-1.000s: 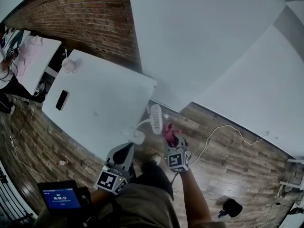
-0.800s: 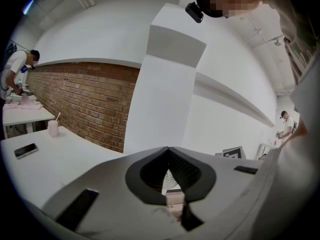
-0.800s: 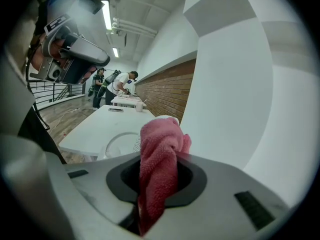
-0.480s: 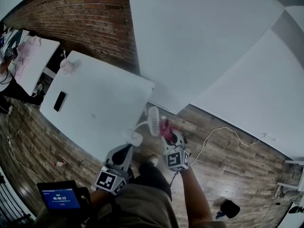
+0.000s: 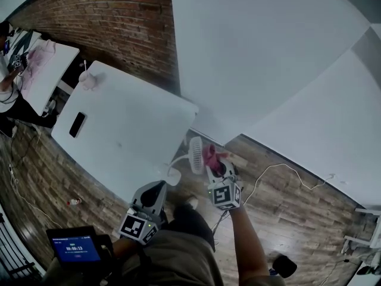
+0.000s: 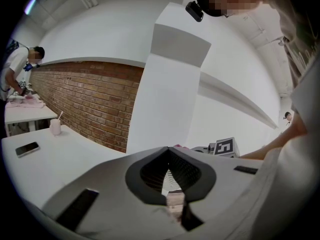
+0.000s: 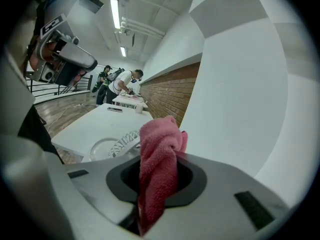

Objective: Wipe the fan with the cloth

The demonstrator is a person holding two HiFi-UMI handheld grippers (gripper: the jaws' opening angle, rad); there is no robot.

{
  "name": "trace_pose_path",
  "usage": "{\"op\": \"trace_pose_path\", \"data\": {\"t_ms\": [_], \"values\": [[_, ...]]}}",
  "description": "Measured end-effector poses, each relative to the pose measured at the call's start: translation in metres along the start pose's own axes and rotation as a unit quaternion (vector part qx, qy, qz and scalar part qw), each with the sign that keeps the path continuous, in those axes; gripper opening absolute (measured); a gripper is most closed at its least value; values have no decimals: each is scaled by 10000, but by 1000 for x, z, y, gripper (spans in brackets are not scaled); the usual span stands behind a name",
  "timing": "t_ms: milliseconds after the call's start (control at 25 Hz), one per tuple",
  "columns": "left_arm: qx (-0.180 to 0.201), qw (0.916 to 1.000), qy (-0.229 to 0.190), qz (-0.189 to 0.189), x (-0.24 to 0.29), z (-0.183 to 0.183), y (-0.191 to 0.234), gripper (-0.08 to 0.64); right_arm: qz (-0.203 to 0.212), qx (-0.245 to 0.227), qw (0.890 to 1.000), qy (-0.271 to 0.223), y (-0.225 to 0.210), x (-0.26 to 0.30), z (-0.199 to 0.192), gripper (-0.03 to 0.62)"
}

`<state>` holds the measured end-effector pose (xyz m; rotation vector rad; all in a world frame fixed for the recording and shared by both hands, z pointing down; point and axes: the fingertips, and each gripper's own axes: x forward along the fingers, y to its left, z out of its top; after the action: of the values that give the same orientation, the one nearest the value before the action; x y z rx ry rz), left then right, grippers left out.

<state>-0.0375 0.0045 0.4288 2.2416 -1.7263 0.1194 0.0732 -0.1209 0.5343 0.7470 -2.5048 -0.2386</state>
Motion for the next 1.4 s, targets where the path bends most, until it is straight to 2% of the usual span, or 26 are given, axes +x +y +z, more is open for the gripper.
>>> {"op": "trace_pose_path", "data": {"t_ms": [880,1400], "values": [[-16,9996,11,286,9,1,10,20,258,-714,9967,269,-15,43,-23,91],[-54,9990,70,427,2,-7,20,20,344,-792,9946,574,-5,56,-52,91]]}}
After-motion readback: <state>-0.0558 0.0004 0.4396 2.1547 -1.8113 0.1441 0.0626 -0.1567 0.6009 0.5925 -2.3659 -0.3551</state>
